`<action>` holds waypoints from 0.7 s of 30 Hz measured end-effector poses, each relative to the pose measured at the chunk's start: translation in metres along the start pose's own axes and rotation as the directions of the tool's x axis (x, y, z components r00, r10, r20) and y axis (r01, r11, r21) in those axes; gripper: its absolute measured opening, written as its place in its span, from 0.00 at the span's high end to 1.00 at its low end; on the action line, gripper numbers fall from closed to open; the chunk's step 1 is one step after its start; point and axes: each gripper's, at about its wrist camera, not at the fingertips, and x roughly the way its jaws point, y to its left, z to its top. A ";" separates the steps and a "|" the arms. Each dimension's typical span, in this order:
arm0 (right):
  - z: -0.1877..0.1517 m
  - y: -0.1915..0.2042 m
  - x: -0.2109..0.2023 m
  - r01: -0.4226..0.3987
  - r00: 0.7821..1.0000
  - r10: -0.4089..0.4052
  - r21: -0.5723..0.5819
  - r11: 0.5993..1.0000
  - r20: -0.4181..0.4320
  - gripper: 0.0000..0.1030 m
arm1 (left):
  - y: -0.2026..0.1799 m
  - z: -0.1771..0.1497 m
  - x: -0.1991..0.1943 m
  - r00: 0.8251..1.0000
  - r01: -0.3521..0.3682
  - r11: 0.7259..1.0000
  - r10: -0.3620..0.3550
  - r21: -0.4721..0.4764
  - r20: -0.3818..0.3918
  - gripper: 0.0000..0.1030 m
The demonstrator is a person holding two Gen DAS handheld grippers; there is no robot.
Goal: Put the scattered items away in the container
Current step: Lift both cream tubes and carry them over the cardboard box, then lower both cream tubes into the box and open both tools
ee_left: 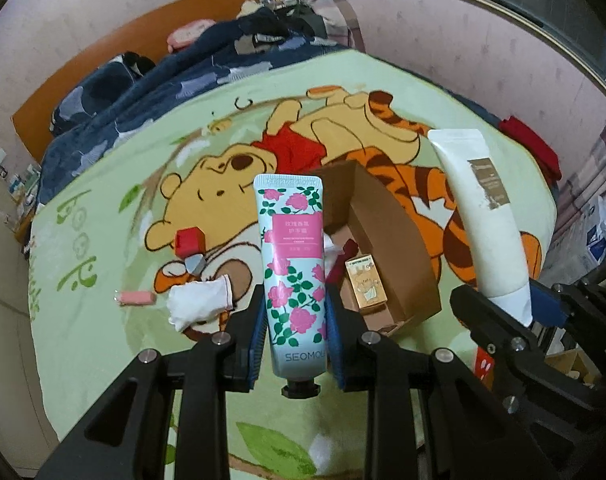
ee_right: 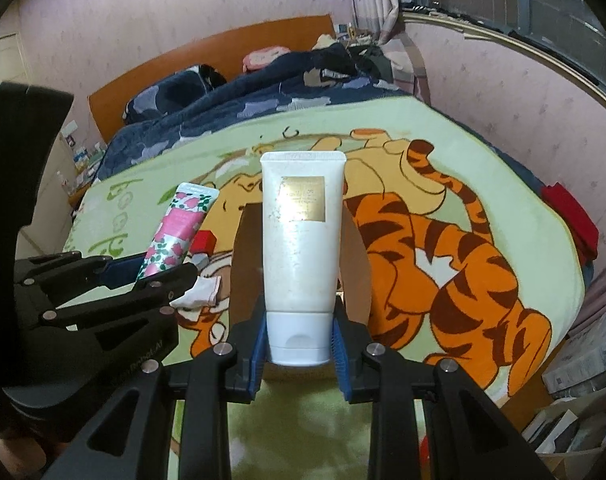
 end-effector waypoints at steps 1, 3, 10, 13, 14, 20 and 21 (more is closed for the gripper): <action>0.001 0.000 0.005 0.000 1.000 0.000 -0.002 1.000 -0.007 0.72 | 0.001 0.002 0.006 1.000 -0.002 1.000 0.002 0.002 -0.008 0.73; 0.003 0.000 0.015 0.001 1.000 -0.002 -0.008 1.000 -0.022 0.72 | 0.002 0.007 0.017 1.000 -0.007 1.000 0.007 0.006 -0.024 0.73; 0.010 -0.006 0.056 0.011 0.996 -0.012 -0.016 1.000 -0.094 0.72 | -0.002 0.028 0.061 0.997 -0.032 0.999 0.035 0.042 -0.072 0.73; 0.012 -0.009 0.073 0.015 0.992 -0.017 -0.019 1.000 -0.125 0.72 | -0.006 0.037 0.080 0.995 -0.036 0.997 0.042 0.062 -0.092 0.73; 0.012 -0.010 0.079 0.017 0.991 -0.019 -0.020 1.000 -0.135 0.72 | -0.007 0.039 0.085 0.994 -0.036 0.997 0.042 0.066 -0.097 0.73; 0.012 -0.013 0.098 0.025 0.984 -0.027 -0.018 1.000 -0.176 0.72 | -0.012 0.047 0.107 0.993 -0.021 0.996 0.030 0.083 -0.112 0.73; 0.011 -0.013 0.100 0.023 0.983 -0.026 -0.018 1.000 -0.180 0.72 | -0.012 0.048 0.110 0.993 -0.019 0.996 0.029 0.086 -0.115 0.73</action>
